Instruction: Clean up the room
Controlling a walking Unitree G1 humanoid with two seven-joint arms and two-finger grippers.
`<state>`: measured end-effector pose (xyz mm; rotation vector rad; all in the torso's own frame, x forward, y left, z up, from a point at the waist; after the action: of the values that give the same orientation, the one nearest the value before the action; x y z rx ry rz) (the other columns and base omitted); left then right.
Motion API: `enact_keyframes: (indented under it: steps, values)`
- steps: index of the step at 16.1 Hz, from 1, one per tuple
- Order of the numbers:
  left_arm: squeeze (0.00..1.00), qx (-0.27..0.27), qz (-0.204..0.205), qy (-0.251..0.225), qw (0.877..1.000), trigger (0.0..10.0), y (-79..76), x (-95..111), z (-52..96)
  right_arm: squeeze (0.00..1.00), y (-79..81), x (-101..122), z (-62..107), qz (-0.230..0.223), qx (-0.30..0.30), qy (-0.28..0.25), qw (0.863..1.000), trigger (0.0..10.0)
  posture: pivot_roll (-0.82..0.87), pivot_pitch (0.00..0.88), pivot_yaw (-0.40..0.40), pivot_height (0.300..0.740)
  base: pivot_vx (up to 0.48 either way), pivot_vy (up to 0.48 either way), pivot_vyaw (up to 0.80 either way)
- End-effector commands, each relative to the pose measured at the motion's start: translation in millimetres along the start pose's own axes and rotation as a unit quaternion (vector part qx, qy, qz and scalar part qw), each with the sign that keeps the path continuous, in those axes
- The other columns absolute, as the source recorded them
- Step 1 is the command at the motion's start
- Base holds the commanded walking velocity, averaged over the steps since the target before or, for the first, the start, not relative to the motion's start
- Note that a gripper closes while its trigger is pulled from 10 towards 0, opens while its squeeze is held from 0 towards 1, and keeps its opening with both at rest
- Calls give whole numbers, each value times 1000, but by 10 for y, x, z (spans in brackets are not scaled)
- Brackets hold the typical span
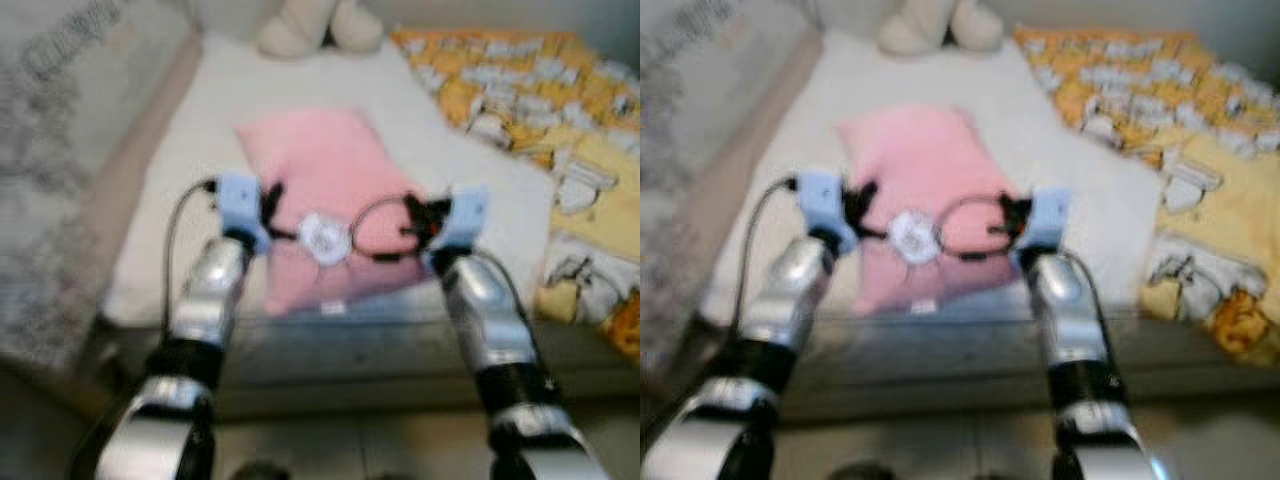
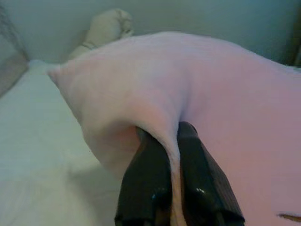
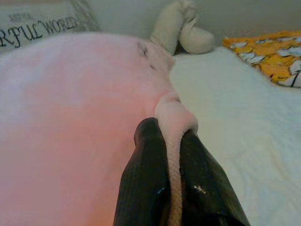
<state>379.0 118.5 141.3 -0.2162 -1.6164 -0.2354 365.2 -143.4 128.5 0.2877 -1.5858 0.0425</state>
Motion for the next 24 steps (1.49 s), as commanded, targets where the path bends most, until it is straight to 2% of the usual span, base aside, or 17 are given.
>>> enact_keyframes:
  steps: [1, 5, 6, 7, 8, 10, 13, 16, 17, 18, 24]
  values:
    - [0, 25, -12, -16, 999, 0, 151, 114, -11, 0, -50, 114, -11, 1, -13, -27, 1000, 0, -28, 0, -3, 740, 0, 472, 0]
    - [0, 24, -10, -14, 1000, 0, 103, 101, -33, 0, -57, 109, -19, 6, -13, -25, 1000, 0, -33, 0, -1, 740, 0, 470, 0]
    - [0, 28, -14, -14, 999, 0, 91, 109, -44, 0, -78, 104, -22, 11, -17, -20, 1000, 10000, -34, 0, -2, 740, 0, 0, 0]
    - [0, 30, -15, -15, 999, 0, 89, 114, -47, 0, -84, 104, -22, 11, -19, -20, 1000, 10000, -34, 0, -2, 740, 0, 0, 0]
    - [0, 38, -27, -9, 999, 10000, 86, 116, -64, 0, -93, 117, -31, 12, -20, -20, 1000, 10000, -36, 0, -4, 740, 0, 0, 0]
    - [0, 43, -25, -11, 999, 10000, 91, 130, -75, 0, -96, 126, -38, 13, -21, -21, 999, 10000, -35, 0, -7, 740, 0, 0, 0]
    - [0, 52, -24, -9, 998, 10000, 93, 135, -91, 0, -90, 136, -68, 19, -24, -20, 999, 10000, -37, 0, -5, 740, 420, 0, 0]
    - [0, 53, -29, -10, 998, 10000, 80, 150, -105, 0, -75, 154, -107, 17, -23, -22, 999, 10000, -35, 0, -4, 740, 480, 0, -775]
    - [0, 58, -34, -12, 998, 10000, 80, 168, -112, 0, -71, 174, -119, 22, -19, -26, 999, 10000, -33, 0, -6, 740, 480, 0, 0]
    - [0, 62, -66, -14, 996, 10000, 93, 197, -122, 0, -76, 198, -138, 24, -18, -27, 999, 10000, -35, 0, -5, 740, 480, 0, 0]
    - [0, 100, -49, -8, 994, 10000, 210, 192, -113, 0, -83, 215, -163, 27, -11, -30, 999, 10000, -27, 0, -12, 740, 469, 0, 0]
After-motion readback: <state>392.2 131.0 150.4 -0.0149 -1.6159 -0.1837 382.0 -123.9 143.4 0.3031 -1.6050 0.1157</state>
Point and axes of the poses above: a point about 5 cm out from each wrist's last joint towards the gripper, its own z axis pointing back from the gripper into the wrist, its own x axis along the axis of the wrist's last joint, y = z × x, the point moved 2 cm from there along -z, pointing out of the wrist towards the gripper, and after that the axes turned 1 degree about -z, right-handed, at the moved point
